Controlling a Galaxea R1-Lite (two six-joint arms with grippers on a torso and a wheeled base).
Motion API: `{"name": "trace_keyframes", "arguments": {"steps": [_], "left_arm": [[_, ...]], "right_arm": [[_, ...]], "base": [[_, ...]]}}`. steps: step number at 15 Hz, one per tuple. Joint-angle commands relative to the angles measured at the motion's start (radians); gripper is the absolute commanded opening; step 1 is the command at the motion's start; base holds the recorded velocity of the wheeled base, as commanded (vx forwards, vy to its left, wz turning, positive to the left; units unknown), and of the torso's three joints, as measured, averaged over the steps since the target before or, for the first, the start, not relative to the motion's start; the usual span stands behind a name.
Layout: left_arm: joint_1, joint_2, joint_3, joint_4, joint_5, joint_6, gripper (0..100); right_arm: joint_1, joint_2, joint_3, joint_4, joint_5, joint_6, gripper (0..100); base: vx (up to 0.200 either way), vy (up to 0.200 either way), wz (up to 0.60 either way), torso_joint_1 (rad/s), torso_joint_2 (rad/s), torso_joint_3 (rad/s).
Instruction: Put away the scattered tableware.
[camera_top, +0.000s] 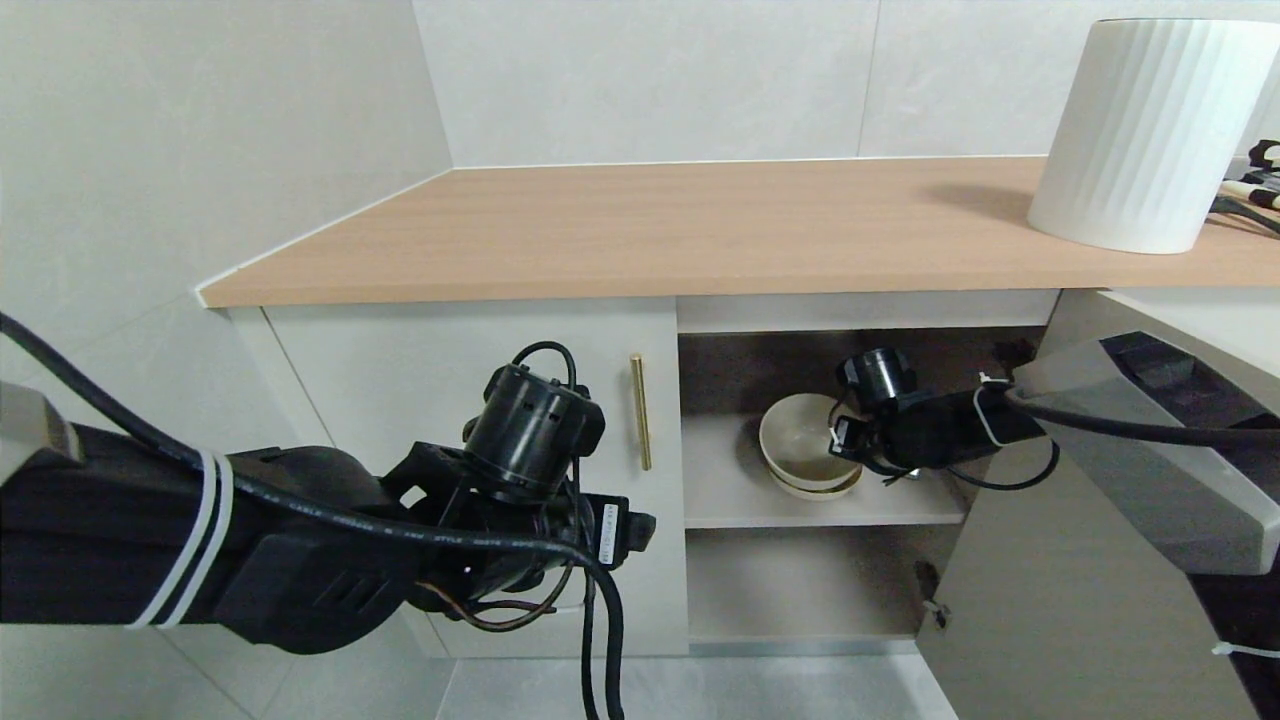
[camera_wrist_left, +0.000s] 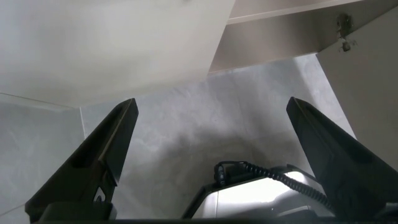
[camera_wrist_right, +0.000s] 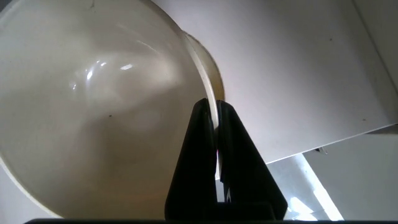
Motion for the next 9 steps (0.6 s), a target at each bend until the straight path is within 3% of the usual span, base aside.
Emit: {"name": "trace_keyframes", "arguments": {"steps": [1, 6, 7, 9], "left_arm": [[0.000, 0.000, 0.000, 0.000, 0.001, -0.001, 100], [0.002, 0.001, 0.000, 0.000, 0.001, -0.001, 100], [0.002, 0.001, 0.000, 0.000, 0.001, -0.001, 100], [0.003, 0.001, 0.000, 0.000, 0.001, 0.001, 100]], "right_arm": [[0.000, 0.002, 0.000, -0.001, -0.001, -0.001, 0], [0.000, 0.013, -0.011, -0.001, 0.000, -0.002, 0], [0.002, 0.013, -0.011, -0.001, 0.000, -0.001, 100], [0.002, 0.011, -0.011, -0.001, 0.003, -0.001, 100]], "base": [[0.000, 0.000, 0.00, 0.000, 0.00, 0.000], [0.000, 0.000, 0.00, 0.000, 0.00, 0.000], [0.000, 0.000, 0.00, 0.000, 0.00, 0.000], [0.000, 0.000, 0.00, 0.000, 0.00, 0.000]]}}
